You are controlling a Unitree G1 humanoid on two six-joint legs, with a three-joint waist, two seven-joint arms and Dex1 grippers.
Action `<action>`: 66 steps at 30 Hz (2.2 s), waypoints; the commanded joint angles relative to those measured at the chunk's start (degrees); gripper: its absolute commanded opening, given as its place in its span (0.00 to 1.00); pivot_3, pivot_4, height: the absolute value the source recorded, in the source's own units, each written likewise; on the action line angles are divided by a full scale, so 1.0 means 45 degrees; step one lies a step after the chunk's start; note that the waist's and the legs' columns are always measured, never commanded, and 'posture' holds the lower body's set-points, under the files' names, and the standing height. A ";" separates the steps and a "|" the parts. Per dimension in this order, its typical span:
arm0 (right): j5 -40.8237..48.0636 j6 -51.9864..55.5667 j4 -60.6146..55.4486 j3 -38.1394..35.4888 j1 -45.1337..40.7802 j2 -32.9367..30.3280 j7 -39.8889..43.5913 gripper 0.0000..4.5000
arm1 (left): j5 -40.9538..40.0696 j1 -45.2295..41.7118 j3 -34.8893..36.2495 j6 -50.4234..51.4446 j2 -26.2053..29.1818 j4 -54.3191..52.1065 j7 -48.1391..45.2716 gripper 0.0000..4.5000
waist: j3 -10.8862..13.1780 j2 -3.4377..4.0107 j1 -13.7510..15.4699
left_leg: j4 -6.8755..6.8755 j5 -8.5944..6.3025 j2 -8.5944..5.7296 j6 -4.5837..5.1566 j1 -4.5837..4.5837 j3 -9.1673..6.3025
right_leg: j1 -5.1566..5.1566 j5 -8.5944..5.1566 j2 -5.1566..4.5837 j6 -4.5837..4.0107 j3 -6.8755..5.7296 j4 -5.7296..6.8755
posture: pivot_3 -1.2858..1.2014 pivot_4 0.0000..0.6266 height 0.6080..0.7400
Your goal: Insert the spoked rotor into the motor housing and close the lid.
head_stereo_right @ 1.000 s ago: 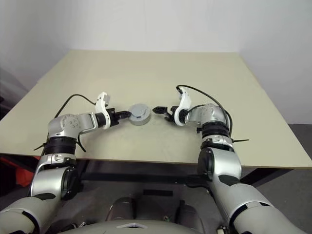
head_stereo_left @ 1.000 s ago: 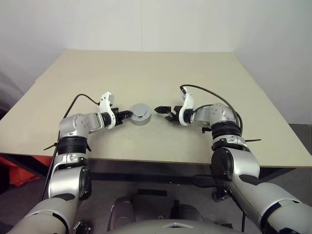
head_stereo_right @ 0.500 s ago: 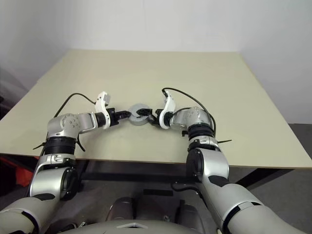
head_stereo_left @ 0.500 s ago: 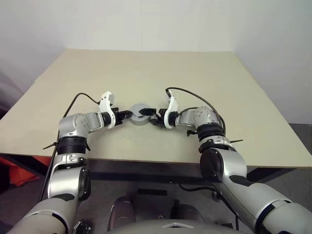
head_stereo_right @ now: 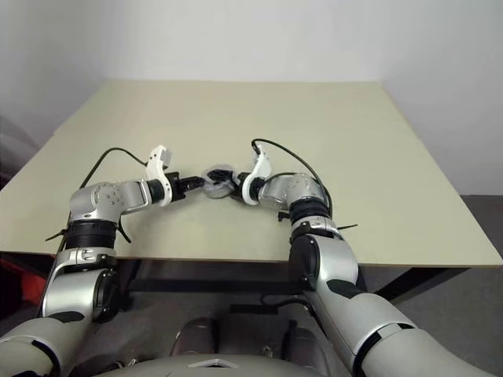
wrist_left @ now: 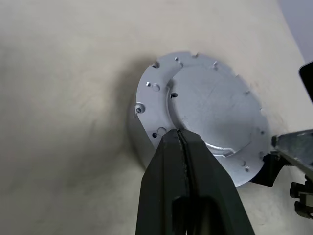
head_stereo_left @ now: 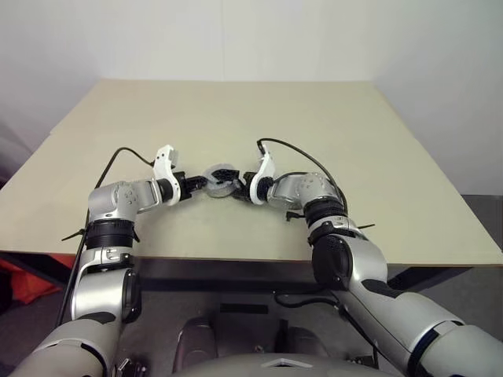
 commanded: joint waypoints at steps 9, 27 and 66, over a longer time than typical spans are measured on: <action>0.0516 -0.2758 0.0752 -0.0570 -0.0908 0.0356 -0.1265 0.87 | 0.0006 -0.0019 -0.0326 0.0005 -0.0209 -0.0180 -0.0086 0.00 | 0.0000 0.0000 0.0034 | 0.0001 -0.0001 -0.0003 0.0002 -0.0024 0.0000 | -0.0023 0.0001 -0.0003 -0.0001 -0.0006 0.0000 | 0.52 0.00 1.00; 0.1103 -0.3342 0.1608 -0.0879 -0.1201 -0.0057 -0.1723 0.45 | 0.0162 0.0017 -0.0354 -0.1176 -0.0118 -0.0107 -0.0212 0.00 | -0.0001 -0.0002 0.0043 | 0.0024 0.0001 -0.0002 -0.0001 -0.0017 -0.0006 | -0.0007 0.0003 -0.0003 0.0002 -0.0009 0.0013 | 0.52 0.00 1.00; 0.4966 0.0986 -0.1366 -0.2389 -0.2001 0.0081 -0.3107 0.45 | -0.8238 0.0030 0.5876 0.1437 -0.0810 0.0287 0.1479 0.99 | 0.0003 -0.0007 0.0391 | 0.0159 -0.0013 0.0015 0.0021 -0.0259 -0.0138 | -0.0111 0.0058 0.0000 0.0069 -0.0134 0.0037 | 0.52 0.00 1.00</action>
